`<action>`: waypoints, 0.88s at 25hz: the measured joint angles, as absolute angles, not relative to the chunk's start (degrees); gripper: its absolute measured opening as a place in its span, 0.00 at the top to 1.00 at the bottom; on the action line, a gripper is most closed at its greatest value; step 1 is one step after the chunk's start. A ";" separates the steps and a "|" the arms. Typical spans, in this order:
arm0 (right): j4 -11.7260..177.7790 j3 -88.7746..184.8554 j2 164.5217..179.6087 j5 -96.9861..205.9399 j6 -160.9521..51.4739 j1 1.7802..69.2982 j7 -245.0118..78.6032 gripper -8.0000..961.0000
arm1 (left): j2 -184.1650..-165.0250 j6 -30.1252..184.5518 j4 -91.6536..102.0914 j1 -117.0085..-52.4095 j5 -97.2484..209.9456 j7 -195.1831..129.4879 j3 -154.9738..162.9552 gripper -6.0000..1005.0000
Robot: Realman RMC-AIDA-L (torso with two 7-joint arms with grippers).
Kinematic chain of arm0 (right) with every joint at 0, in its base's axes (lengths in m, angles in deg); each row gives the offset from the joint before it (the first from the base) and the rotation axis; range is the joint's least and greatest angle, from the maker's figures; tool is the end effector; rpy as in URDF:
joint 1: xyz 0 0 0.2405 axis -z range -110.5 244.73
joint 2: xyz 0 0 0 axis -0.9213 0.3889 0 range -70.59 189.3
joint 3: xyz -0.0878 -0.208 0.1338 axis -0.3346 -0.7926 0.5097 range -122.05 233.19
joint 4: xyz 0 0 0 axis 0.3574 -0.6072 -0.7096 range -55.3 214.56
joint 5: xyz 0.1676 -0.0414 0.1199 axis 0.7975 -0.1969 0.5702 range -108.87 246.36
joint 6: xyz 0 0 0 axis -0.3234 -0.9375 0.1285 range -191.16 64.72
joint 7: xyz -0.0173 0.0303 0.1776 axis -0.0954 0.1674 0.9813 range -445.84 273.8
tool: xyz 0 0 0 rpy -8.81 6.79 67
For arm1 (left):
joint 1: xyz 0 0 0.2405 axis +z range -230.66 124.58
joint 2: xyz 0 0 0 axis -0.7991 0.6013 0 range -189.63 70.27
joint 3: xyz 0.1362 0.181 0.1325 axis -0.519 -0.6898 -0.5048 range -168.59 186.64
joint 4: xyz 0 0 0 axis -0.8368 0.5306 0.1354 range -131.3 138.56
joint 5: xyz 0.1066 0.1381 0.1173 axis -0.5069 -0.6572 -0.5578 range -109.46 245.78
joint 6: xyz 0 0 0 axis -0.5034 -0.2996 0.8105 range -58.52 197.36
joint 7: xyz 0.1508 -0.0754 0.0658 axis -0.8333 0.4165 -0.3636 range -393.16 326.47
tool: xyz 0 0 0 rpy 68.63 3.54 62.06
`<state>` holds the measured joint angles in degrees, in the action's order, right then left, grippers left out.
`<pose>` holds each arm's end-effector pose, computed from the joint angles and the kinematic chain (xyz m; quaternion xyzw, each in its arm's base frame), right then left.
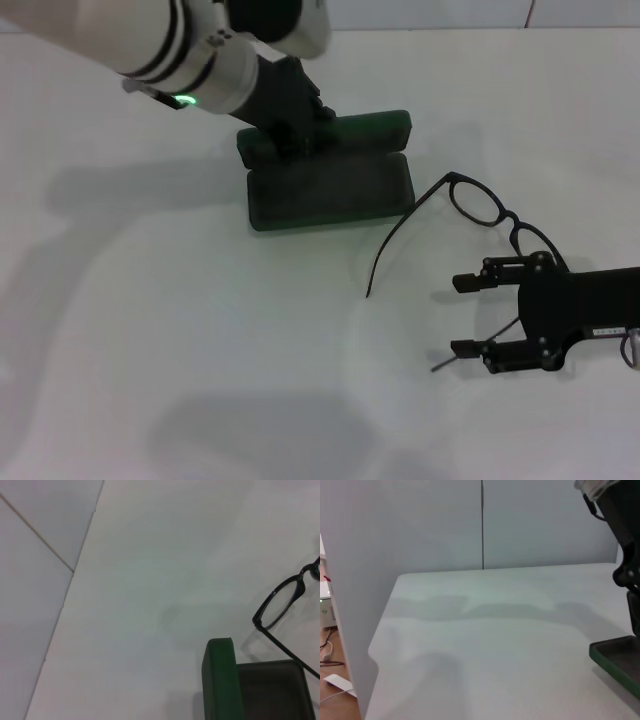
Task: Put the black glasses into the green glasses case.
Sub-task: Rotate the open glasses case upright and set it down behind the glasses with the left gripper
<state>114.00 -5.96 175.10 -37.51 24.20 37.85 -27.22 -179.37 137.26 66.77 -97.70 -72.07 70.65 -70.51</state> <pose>0.2516 0.3180 -0.0667 -0.9829 0.0108 0.1729 0.0629 -0.1408 0.4295 -0.0703 -0.9736 0.0589 0.1179 0.1864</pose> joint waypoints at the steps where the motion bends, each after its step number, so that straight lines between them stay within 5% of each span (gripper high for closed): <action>1: 113.85 -5.96 175.10 -37.51 24.20 37.85 -27.45 0.27 | -179.38 137.05 66.39 -97.91 -72.05 70.64 -70.74 0.78; 22: 112.99 -5.95 175.10 -37.36 23.64 37.85 -28.45 0.27 | -179.60 133.39 65.27 -97.03 -71.91 71.17 -74.43 0.76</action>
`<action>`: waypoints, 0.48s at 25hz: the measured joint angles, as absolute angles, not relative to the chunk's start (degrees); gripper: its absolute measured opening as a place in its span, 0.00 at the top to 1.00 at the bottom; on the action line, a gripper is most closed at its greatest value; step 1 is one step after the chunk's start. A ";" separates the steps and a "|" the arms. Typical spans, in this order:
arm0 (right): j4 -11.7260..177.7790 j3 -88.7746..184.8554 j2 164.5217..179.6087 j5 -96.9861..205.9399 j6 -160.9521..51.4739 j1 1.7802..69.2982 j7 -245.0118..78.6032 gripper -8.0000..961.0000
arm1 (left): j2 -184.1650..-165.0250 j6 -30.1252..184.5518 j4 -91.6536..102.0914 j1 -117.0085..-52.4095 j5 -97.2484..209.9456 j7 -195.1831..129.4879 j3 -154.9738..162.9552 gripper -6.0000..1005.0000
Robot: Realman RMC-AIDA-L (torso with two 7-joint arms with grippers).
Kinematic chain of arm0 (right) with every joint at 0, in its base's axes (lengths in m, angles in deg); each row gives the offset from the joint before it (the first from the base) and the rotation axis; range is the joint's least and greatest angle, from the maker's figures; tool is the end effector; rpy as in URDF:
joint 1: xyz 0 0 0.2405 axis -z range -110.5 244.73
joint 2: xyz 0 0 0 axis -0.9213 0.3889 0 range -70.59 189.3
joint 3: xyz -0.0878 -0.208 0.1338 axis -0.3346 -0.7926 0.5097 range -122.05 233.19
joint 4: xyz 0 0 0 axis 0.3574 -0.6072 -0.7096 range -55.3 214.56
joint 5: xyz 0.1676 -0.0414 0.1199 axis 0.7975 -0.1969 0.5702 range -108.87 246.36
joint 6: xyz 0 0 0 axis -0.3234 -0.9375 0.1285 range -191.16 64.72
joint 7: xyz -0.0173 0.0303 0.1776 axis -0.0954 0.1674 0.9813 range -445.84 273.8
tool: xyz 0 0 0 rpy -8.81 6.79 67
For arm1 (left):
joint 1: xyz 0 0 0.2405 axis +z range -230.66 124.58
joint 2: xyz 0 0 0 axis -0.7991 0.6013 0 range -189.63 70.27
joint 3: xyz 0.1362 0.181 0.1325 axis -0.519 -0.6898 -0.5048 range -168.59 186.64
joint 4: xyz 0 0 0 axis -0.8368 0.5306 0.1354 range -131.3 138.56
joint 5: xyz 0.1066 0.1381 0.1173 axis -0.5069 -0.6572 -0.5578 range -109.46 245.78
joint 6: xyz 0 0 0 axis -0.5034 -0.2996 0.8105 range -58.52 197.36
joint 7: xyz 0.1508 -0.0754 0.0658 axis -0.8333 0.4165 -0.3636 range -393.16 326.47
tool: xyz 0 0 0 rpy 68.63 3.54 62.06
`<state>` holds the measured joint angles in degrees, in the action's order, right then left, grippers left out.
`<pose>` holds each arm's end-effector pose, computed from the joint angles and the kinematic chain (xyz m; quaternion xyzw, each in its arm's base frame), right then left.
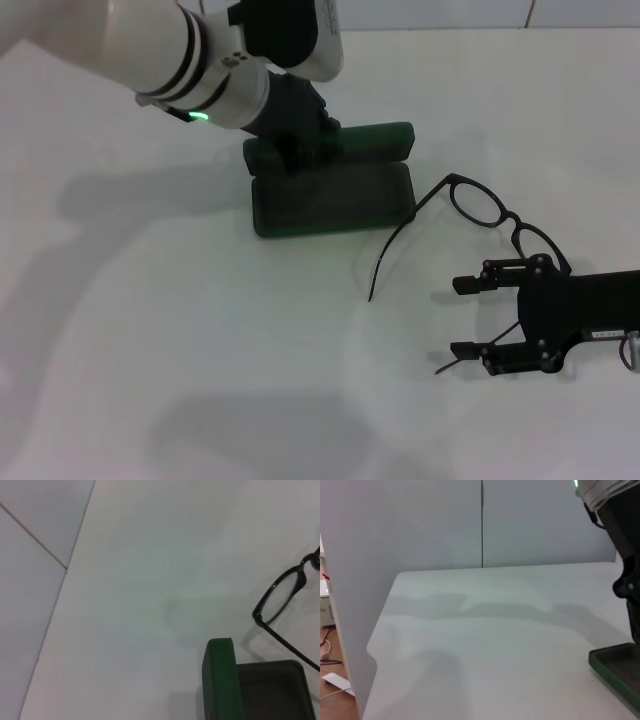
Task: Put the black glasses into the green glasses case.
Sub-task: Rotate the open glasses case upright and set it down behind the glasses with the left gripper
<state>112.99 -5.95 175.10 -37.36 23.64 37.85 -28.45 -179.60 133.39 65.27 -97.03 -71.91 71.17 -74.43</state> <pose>0.2542 0.3171 -0.0688 -0.9828 0.0092 0.1723 0.0658 -0.1455 0.4271 -0.0843 -0.9716 0.0673 0.1256 0.1887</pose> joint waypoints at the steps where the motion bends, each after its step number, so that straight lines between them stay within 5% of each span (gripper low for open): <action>1: 113.00 -5.95 175.11 -37.36 23.60 37.85 -28.45 0.27 | -179.61 133.26 65.32 -96.90 -71.73 71.13 -74.58 0.76; 10: 113.02 -5.95 175.14 -37.28 22.87 37.85 -28.44 0.27 | -179.52 132.48 65.49 -95.89 -68.96 69.85 -74.19 0.75; 12: 113.01 -5.96 175.18 -37.18 22.74 37.85 -28.43 0.27 | -179.53 132.25 65.49 -95.71 -69.06 69.75 -74.16 0.67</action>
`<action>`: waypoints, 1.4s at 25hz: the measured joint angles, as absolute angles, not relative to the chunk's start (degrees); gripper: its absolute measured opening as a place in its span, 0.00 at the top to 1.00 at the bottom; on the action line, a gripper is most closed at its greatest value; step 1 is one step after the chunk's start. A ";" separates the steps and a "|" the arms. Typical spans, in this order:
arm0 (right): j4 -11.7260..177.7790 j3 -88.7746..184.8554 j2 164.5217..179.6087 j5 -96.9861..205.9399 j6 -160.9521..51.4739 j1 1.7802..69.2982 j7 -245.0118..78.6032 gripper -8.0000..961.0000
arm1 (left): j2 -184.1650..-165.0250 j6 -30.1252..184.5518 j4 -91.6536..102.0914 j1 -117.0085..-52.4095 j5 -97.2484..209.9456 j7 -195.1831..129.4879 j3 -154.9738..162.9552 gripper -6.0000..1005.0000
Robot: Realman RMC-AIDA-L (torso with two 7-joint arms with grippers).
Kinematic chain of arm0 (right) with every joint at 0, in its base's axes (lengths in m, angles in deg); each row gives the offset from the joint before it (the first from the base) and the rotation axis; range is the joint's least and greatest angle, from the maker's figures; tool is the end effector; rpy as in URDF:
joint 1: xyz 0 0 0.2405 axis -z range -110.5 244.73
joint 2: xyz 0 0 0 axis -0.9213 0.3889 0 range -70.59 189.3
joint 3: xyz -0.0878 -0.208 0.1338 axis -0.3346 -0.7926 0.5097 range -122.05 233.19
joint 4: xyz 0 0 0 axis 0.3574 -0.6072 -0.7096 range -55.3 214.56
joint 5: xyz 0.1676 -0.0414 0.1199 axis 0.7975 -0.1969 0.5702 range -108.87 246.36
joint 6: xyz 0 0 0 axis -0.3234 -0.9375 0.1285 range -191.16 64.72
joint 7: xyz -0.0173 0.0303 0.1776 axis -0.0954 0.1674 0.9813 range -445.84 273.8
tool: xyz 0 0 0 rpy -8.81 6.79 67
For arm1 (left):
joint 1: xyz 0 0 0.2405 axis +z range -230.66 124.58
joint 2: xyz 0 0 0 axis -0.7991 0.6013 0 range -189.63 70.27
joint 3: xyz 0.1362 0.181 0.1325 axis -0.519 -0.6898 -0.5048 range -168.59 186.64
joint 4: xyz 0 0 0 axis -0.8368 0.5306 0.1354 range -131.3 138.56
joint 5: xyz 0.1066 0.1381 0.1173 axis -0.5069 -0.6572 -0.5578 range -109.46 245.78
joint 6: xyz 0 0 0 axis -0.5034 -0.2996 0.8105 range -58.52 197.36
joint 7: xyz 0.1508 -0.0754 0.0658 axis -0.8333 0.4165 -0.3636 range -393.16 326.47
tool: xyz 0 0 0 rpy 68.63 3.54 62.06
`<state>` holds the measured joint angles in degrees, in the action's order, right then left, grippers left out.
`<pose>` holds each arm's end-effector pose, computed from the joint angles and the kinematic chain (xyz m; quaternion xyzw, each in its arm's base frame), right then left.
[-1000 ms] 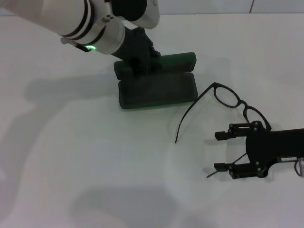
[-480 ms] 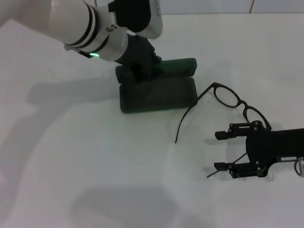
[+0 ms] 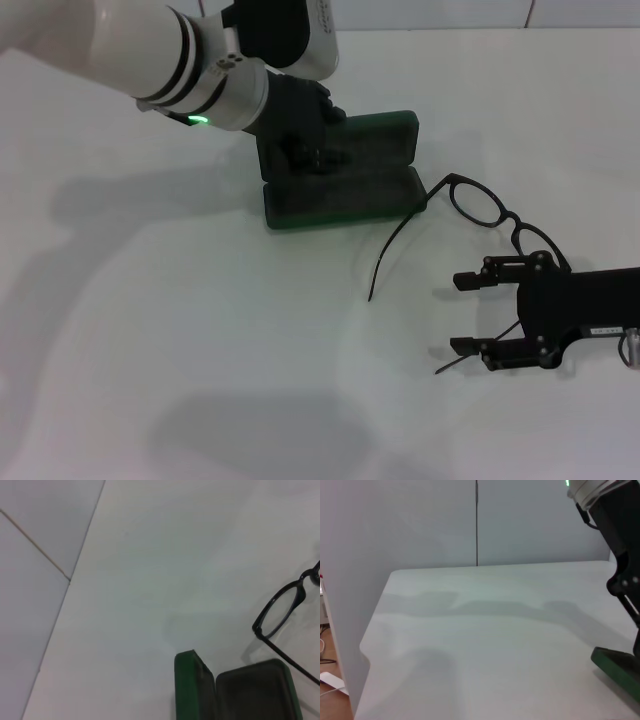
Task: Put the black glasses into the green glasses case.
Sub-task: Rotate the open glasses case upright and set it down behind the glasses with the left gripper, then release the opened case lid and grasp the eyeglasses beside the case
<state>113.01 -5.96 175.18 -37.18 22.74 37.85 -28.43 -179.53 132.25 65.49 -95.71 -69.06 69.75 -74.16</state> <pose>0.2549 0.3196 -0.0693 -0.9827 0.0108 0.1699 0.0727 -0.1459 0.4256 -0.0841 -0.9738 0.0622 0.1031 0.1928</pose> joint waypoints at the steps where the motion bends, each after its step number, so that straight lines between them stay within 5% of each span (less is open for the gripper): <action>1: 113.01 -5.95 175.19 -37.13 22.73 37.85 -28.43 0.27 | -179.53 132.24 65.50 -95.62 -69.03 69.72 -74.15 0.63; 8: 112.96 -5.95 175.19 -36.99 22.73 37.85 -28.45 0.27 | -179.31 133.25 65.51 -95.06 -67.47 69.54 -72.87 0.44; 19: 112.94 -5.93 175.19 -36.97 22.85 37.70 -28.10 0.27 | -179.27 139.87 64.86 -92.08 -57.65 69.58 -59.34 0.42; 25: 112.94 -5.46 175.03 -36.90 23.25 37.87 -28.03 0.27 | -177.68 145.89 58.72 -88.37 -49.90 68.55 -46.84 0.42; 29: 112.94 -5.39 175.01 -36.74 23.27 37.98 -27.96 0.27 | -176.02 153.26 53.37 -83.51 -41.13 59.88 -40.20 0.43; 35: 113.07 -5.32 174.91 -36.28 23.28 38.38 -27.33 0.27 | -176.09 159.85 53.14 -72.20 -33.16 44.73 -36.87 0.42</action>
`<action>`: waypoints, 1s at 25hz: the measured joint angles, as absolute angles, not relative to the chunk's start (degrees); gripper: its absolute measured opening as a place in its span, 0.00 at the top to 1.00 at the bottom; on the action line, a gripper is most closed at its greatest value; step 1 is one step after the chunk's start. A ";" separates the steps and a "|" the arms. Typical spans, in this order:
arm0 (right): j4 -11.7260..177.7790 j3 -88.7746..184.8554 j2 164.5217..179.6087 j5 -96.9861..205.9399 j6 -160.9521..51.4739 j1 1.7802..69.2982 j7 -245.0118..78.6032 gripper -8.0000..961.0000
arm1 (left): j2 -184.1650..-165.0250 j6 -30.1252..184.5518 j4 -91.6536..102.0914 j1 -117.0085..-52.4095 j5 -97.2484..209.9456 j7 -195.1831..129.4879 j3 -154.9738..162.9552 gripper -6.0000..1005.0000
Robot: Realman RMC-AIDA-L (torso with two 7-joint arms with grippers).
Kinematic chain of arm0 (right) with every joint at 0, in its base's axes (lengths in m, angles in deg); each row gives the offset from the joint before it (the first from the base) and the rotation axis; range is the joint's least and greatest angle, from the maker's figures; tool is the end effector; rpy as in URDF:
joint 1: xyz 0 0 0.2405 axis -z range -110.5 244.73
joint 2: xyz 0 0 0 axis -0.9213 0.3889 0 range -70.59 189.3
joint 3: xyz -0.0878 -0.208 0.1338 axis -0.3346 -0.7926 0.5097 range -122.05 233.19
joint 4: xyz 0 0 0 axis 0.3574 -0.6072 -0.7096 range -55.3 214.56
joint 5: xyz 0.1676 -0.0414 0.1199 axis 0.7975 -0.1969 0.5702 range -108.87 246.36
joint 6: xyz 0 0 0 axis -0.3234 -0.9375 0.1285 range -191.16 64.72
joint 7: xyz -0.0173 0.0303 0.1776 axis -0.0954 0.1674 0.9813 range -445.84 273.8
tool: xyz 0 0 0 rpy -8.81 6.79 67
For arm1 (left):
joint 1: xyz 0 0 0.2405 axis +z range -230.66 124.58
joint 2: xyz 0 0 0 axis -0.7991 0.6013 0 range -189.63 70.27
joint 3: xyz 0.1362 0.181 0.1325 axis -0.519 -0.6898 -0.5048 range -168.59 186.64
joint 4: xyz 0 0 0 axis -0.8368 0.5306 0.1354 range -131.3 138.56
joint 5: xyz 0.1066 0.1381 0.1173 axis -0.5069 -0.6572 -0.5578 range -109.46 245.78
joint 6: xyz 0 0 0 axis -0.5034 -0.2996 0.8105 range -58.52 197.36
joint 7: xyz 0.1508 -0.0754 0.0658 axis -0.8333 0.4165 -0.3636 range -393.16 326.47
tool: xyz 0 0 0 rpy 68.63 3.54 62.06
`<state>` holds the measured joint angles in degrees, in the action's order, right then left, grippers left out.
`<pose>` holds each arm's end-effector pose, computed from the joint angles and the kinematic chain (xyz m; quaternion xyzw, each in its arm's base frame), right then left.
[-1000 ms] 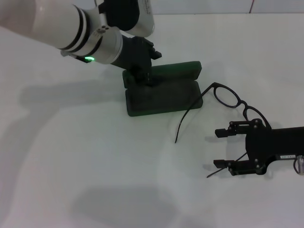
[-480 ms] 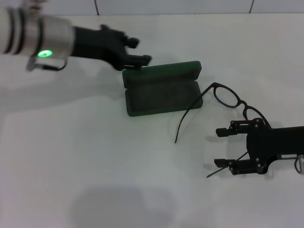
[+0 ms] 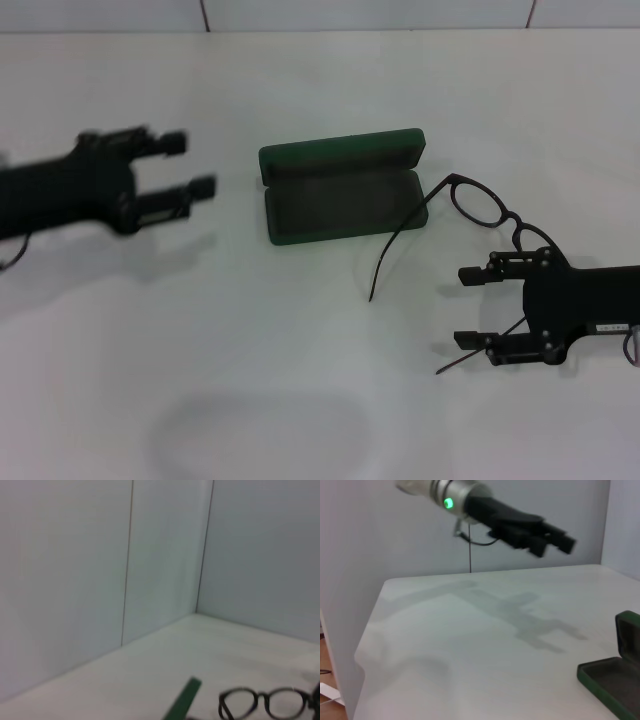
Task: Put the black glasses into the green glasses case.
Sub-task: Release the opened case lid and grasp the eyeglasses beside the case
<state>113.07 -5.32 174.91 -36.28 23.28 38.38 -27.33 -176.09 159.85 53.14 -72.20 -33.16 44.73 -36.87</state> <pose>0.2560 0.3197 -0.0647 -0.9803 0.0256 0.1795 0.0782 -0.2733 0.3289 0.0219 -0.9265 -0.1745 -0.2583 0.2106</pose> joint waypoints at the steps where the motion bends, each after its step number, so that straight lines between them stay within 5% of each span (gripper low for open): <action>1: 113.21 -5.33 174.88 -36.21 23.33 38.75 -27.22 0.27 | -176.16 160.28 53.46 -70.88 -33.21 44.17 -36.88 0.42; 8: 113.21 -4.86 174.76 -36.02 23.38 39.54 -27.13 0.27 | -176.49 164.19 53.56 -64.61 -37.20 39.61 -36.98 0.26; 14: 113.11 -4.53 174.75 -34.65 23.39 39.78 -27.13 0.27 | -178.63 167.26 53.34 -60.31 -37.93 31.22 -36.95 0.11; 25: 113.60 -2.78 174.90 -33.71 23.97 40.20 -26.23 0.28 | -179.21 169.06 53.06 -58.19 -39.58 28.05 -36.44 0.12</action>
